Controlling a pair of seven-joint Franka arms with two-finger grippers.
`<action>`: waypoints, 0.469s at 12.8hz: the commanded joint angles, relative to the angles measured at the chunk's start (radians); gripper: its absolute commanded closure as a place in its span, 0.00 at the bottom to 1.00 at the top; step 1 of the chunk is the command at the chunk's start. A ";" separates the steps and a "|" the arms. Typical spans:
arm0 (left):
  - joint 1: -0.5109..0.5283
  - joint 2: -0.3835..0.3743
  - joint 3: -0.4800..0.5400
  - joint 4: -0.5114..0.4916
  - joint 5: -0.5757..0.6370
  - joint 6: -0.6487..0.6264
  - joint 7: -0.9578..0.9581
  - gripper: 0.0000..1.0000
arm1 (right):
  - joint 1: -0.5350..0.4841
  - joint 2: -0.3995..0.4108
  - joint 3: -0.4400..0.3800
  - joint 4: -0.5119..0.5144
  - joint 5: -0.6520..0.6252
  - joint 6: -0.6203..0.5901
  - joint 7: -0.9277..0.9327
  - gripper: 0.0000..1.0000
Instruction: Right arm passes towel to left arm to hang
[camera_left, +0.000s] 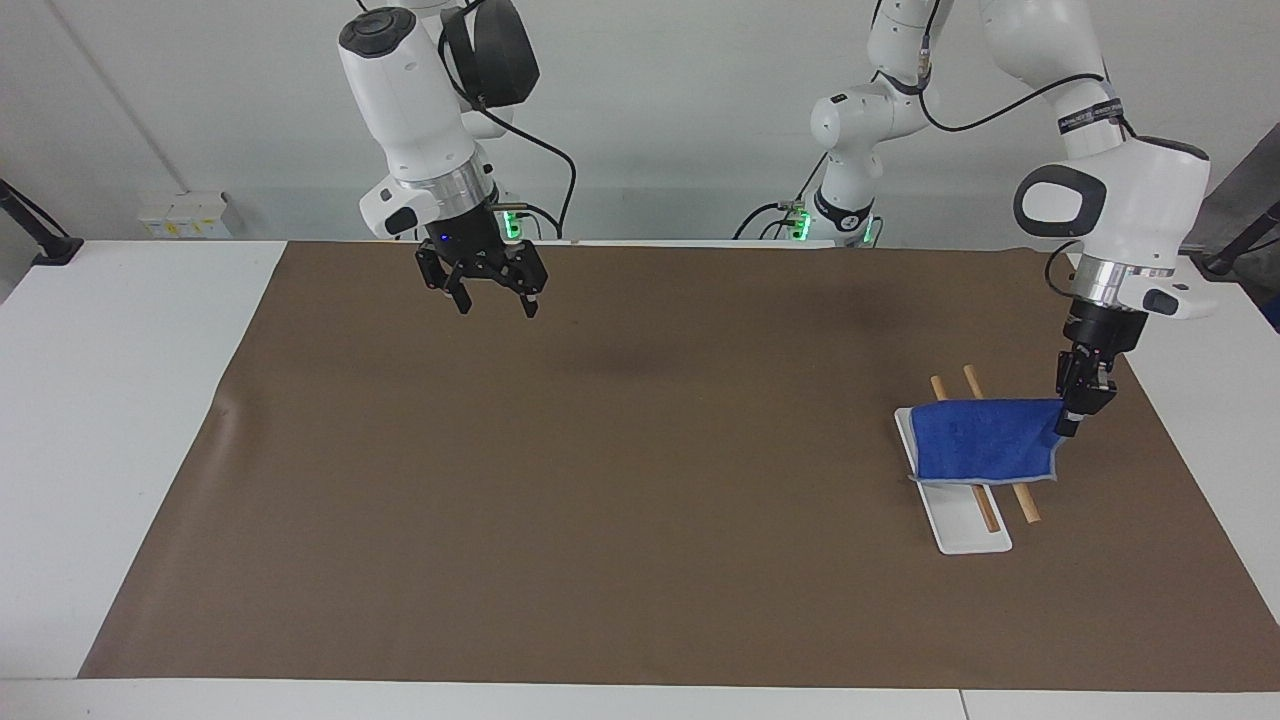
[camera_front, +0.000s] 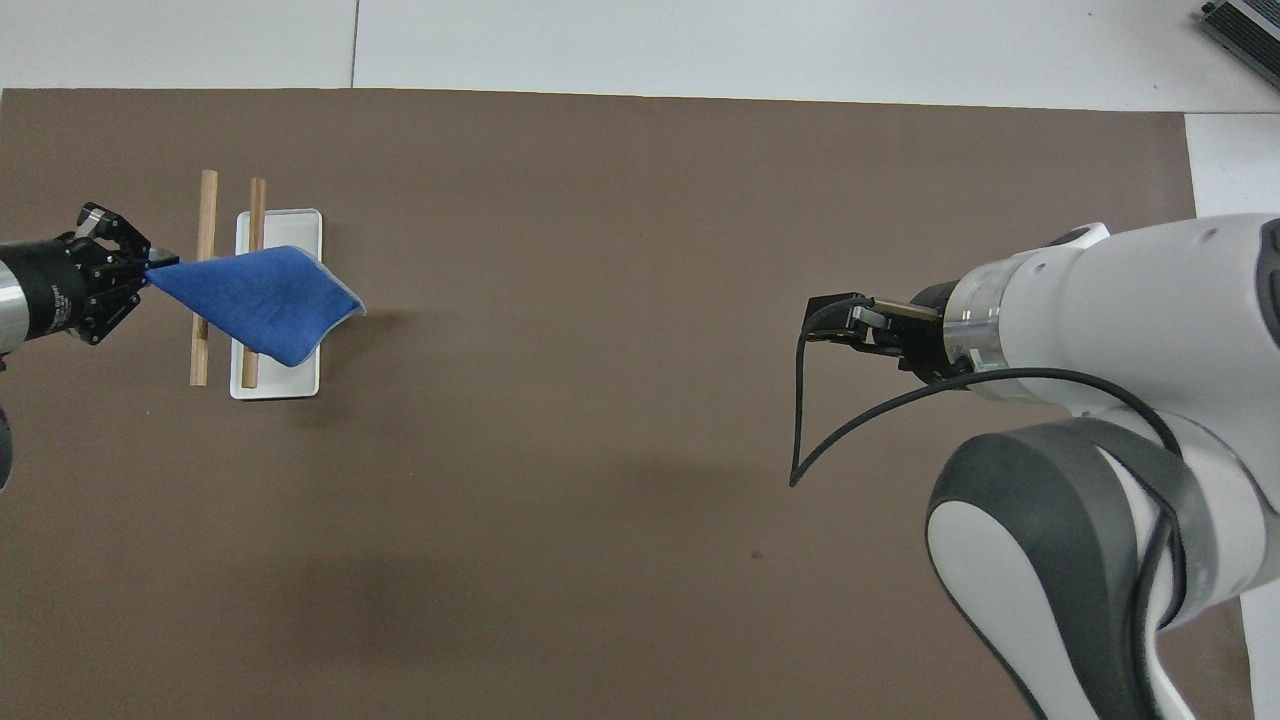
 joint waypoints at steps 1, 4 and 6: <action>0.006 0.011 0.030 0.021 -0.021 0.032 0.027 1.00 | -0.021 0.002 0.000 0.029 -0.032 -0.046 -0.040 0.00; 0.008 0.013 0.047 0.018 -0.021 0.022 0.055 1.00 | -0.021 0.002 -0.016 0.089 -0.108 -0.115 -0.086 0.00; 0.008 0.013 0.047 -0.002 -0.021 0.019 0.052 1.00 | 0.041 0.007 -0.110 0.115 -0.128 -0.146 -0.088 0.00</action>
